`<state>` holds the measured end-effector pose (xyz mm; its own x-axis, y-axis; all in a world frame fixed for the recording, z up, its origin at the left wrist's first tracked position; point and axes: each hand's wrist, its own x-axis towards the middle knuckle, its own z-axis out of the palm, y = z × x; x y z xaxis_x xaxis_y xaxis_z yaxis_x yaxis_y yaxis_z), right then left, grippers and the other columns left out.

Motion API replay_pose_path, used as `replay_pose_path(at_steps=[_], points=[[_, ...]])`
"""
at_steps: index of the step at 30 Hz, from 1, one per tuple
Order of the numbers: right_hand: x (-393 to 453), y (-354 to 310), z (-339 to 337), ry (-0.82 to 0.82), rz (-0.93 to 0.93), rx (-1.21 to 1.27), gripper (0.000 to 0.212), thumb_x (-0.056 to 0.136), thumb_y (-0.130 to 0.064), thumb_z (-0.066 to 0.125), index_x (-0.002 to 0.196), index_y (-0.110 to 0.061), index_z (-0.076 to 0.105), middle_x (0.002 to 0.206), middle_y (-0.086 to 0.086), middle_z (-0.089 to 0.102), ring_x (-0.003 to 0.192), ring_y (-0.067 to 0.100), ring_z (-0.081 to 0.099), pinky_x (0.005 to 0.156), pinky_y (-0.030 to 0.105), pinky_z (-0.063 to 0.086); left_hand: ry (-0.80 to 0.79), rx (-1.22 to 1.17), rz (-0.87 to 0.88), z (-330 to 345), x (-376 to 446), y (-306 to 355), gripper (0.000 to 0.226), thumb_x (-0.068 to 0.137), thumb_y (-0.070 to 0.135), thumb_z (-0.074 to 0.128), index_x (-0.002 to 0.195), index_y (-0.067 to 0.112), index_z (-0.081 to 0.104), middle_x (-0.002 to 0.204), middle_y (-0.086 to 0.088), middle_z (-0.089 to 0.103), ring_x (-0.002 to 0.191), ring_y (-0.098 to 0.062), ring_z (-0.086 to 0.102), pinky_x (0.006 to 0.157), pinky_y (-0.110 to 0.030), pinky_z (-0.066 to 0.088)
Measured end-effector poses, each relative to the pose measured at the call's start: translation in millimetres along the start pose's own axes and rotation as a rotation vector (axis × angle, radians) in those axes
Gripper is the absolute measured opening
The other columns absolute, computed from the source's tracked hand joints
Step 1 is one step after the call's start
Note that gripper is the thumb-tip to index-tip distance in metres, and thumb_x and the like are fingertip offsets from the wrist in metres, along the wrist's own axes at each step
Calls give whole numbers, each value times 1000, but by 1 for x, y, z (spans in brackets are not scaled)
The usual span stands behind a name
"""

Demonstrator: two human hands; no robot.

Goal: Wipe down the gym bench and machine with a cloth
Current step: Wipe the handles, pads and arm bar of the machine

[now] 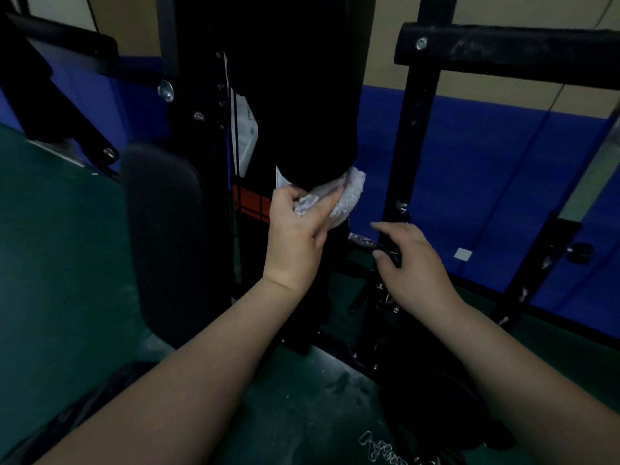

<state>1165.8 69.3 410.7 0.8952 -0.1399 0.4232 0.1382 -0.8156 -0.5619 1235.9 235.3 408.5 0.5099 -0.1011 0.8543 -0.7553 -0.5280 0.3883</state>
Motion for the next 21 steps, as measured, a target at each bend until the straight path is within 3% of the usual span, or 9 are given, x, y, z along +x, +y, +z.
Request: replay_pose_path(at_steps=[3, 5, 7, 9, 11, 13, 16, 18, 21], points=[[9, 18, -2, -51, -2, 23, 42, 94, -18, 55, 135, -29, 48, 129, -9, 43, 121, 7, 41, 104, 20, 31, -171, 7, -196, 30, -20, -14, 18, 82, 36, 70, 97, 29, 62, 103, 0, 55, 93, -8, 55, 87, -28, 48], [10, 29, 1, -88, 7, 43, 41, 94, -18, 54, 133, -31, 49, 124, -11, 43, 117, 6, 43, 97, 16, 32, -300, 66, -307, 41, -44, -29, 28, 73, 44, 76, 79, 29, 53, 87, -1, 58, 82, -17, 59, 75, -42, 50], [8, 37, 6, -109, 8, 80, 40, 94, -17, 54, 130, -34, 50, 117, -13, 43, 107, 3, 46, 87, 8, 33, -385, 104, -387, 39, -61, -31, 12, 82, 28, 70, 88, 28, 60, 90, 1, 50, 81, -15, 51, 73, -30, 44], [6, 40, 12, -98, 11, 136, 39, 93, -16, 55, 127, -36, 52, 110, -13, 46, 95, -2, 50, 75, 6, 37, -370, 88, -403, 33, -66, -21, 25, 90, 12, 61, 113, 23, 66, 104, 1, 42, 87, -4, 44, 83, -8, 35], [4, 40, 20, -80, 19, 190, 35, 94, -21, 55, 127, -34, 54, 109, -11, 52, 90, -3, 53, 72, 5, 40, -304, -24, -444, 24, -63, -8, 31, 90, 11, 62, 119, 20, 63, 109, -1, 44, 91, 3, 43, 87, 1, 29], [-2, 33, 27, -111, 43, 285, 33, 95, -29, 53, 128, -30, 55, 114, -10, 58, 94, -4, 56, 77, 7, 43, -247, -155, -513, 20, -54, 13, 28, 87, 16, 66, 113, 25, 57, 109, 4, 51, 96, 2, 50, 85, -6, 37], [-16, 20, 36, -195, 88, 524, 35, 97, -34, 48, 132, -33, 48, 116, -15, 63, 102, -4, 60, 85, 14, 48, -250, -282, -625, 21, -50, 32, 24, 87, 16, 65, 100, 33, 53, 100, 8, 58, 86, -5, 57, 72, -20, 45], [-22, 15, 39, -149, 140, 642, 37, 98, -28, 47, 134, -36, 43, 113, -20, 62, 101, -8, 60, 83, 11, 47, -298, -317, -623, 19, -49, 37, 28, 90, 12, 59, 100, 37, 55, 106, 6, 60, 91, -6, 58, 78, -23, 47], [-18, 12, 38, -34, 268, 830, 34, 99, -19, 44, 127, -38, 44, 111, -14, 63, 96, -3, 62, 82, 18, 50, -373, -377, -602, 13, -43, 40, 30, 94, 7, 53, 105, 33, 64, 113, 5, 62, 102, -4, 59, 89, -24, 50]])
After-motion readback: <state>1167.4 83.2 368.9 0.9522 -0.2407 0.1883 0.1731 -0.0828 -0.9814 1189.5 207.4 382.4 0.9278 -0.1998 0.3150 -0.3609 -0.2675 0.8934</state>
